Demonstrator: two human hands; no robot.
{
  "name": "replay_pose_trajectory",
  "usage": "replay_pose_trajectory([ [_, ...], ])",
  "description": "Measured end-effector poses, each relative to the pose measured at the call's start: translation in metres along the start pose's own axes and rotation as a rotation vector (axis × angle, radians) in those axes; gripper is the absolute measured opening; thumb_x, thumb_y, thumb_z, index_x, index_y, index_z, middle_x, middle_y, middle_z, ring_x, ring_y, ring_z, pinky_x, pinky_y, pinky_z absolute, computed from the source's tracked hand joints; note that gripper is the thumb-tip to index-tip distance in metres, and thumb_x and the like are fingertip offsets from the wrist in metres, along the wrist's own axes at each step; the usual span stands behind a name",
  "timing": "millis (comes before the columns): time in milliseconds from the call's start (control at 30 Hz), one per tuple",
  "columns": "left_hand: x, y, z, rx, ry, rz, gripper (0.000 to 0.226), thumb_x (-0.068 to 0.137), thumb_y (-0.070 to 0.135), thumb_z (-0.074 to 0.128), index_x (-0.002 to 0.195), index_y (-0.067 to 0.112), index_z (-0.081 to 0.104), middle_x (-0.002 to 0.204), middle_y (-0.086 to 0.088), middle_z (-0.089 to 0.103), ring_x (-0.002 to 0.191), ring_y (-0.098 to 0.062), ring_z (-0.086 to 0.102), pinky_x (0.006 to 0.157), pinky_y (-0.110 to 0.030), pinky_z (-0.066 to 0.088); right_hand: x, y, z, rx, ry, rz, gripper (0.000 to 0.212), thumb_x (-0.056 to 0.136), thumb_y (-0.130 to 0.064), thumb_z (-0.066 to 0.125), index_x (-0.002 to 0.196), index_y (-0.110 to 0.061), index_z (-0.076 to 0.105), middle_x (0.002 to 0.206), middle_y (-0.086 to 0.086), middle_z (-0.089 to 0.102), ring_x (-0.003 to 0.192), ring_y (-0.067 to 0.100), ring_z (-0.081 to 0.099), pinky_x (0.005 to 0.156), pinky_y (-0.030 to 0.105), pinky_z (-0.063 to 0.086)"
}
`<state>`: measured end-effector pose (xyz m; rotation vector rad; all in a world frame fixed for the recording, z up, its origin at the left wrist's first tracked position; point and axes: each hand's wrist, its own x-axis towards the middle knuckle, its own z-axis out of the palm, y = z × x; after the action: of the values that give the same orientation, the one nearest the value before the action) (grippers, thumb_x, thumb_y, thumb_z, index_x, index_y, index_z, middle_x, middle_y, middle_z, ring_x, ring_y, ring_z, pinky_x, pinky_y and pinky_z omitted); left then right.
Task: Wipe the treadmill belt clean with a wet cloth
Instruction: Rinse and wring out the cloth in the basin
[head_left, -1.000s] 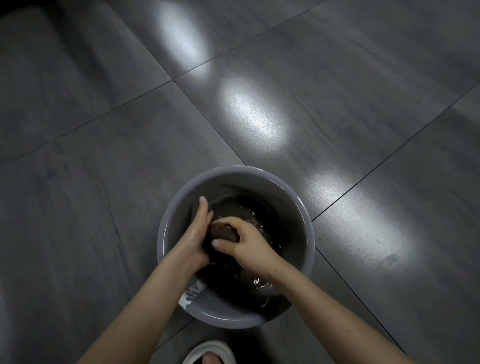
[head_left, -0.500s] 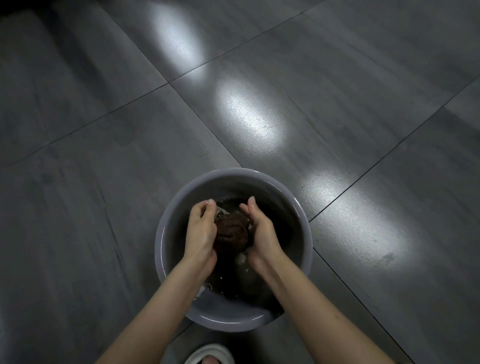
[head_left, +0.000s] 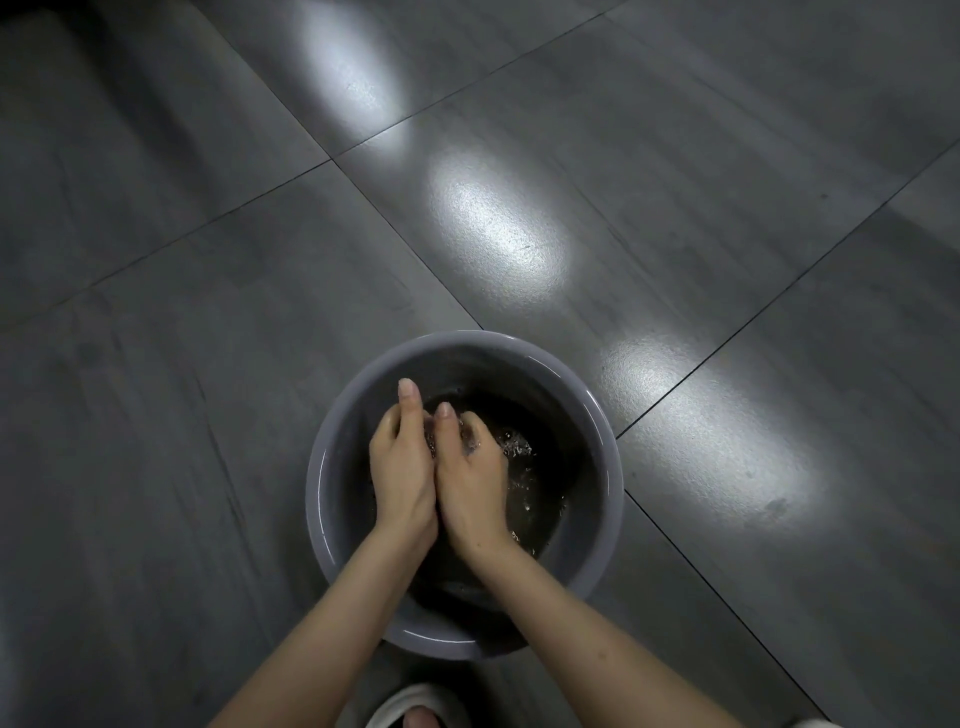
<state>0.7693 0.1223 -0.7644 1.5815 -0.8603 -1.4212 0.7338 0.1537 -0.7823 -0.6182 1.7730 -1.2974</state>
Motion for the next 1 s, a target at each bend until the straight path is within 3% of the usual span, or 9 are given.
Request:
replay_pose_trajectory([
  [100,0.001,-0.002,0.001,0.002,0.015,-0.011,0.044,0.097,0.040,0.046,0.066,0.011,0.056,0.058,0.000,0.060,0.058,-0.008,0.058,0.061,-0.024,0.050,0.003,0.005,0.002,-0.030,0.002,-0.025,0.031,0.094,-0.040,0.046,0.072,-0.024,0.061,0.071,-0.005,0.067,0.069,0.007,0.062,0.070,0.034,0.051],
  [167,0.001,-0.001,0.002,0.015,0.032,-0.009,0.044,0.097,0.038,0.047,0.063,0.010,0.054,0.053,0.002,0.058,0.054,-0.006,0.056,0.056,-0.021,0.049,0.003,0.006,0.002,-0.038,0.019,-0.031,0.034,0.091,-0.042,0.044,0.067,-0.025,0.059,0.067,-0.004,0.065,0.067,0.010,0.061,0.068,0.036,0.050],
  [433,0.007,-0.010,0.002,0.112,0.062,0.029,0.044,0.099,0.025,0.047,0.056,0.013,0.043,0.049,0.001,0.043,0.051,-0.011,0.040,0.057,-0.030,0.037,0.006,0.008,-0.002,-0.070,0.036,-0.031,0.044,0.091,-0.022,0.046,0.048,-0.027,0.043,0.045,-0.010,0.046,0.050,0.007,0.042,0.056,0.033,0.036],
  [733,0.011,-0.019,0.004,0.055,0.080,-0.090,0.043,0.097,0.013,0.048,0.054,0.012,0.040,0.052,-0.003,0.037,0.049,-0.012,0.035,0.052,-0.029,0.032,0.012,0.020,-0.001,-0.070,0.033,0.002,0.035,0.077,-0.028,0.041,0.042,-0.028,0.045,0.043,-0.010,0.039,0.050,0.012,0.037,0.055,0.043,0.036],
  [800,0.014,-0.020,0.005,0.063,0.076,-0.114,0.043,0.096,0.016,0.049,0.054,0.011,0.042,0.051,-0.003,0.038,0.048,-0.012,0.037,0.053,-0.029,0.033,0.012,0.019,-0.002,-0.053,0.038,-0.006,0.035,0.080,-0.030,0.040,0.045,-0.026,0.042,0.045,-0.009,0.042,0.051,0.014,0.039,0.056,0.044,0.037],
  [867,0.022,-0.021,0.003,0.101,0.021,-0.163,0.041,0.096,0.029,0.049,0.059,0.013,0.051,0.056,-0.004,0.049,0.056,-0.016,0.048,0.062,-0.033,0.042,0.015,0.018,-0.003,-0.065,0.017,0.045,0.039,0.090,-0.036,0.041,0.055,-0.022,0.052,0.055,-0.003,0.054,0.057,0.019,0.050,0.061,0.042,0.042],
  [933,0.028,-0.016,-0.002,0.169,-0.101,-0.283,0.041,0.093,0.049,0.045,0.079,0.015,0.064,0.076,-0.006,0.066,0.076,-0.022,0.062,0.079,-0.038,0.050,0.024,0.015,-0.008,-0.186,-0.050,0.171,0.041,0.095,-0.045,0.042,0.074,-0.017,0.062,0.076,0.004,0.066,0.076,0.023,0.060,0.073,0.039,0.048],
  [1000,0.029,-0.004,-0.011,0.247,-0.225,-0.432,0.043,0.094,0.051,0.044,0.103,0.014,0.064,0.096,-0.007,0.070,0.092,-0.023,0.065,0.080,-0.037,0.051,0.033,0.007,-0.022,-0.187,-0.162,0.318,0.038,0.090,-0.051,0.050,0.092,-0.016,0.065,0.091,0.004,0.069,0.089,0.022,0.063,0.085,0.038,0.050],
])
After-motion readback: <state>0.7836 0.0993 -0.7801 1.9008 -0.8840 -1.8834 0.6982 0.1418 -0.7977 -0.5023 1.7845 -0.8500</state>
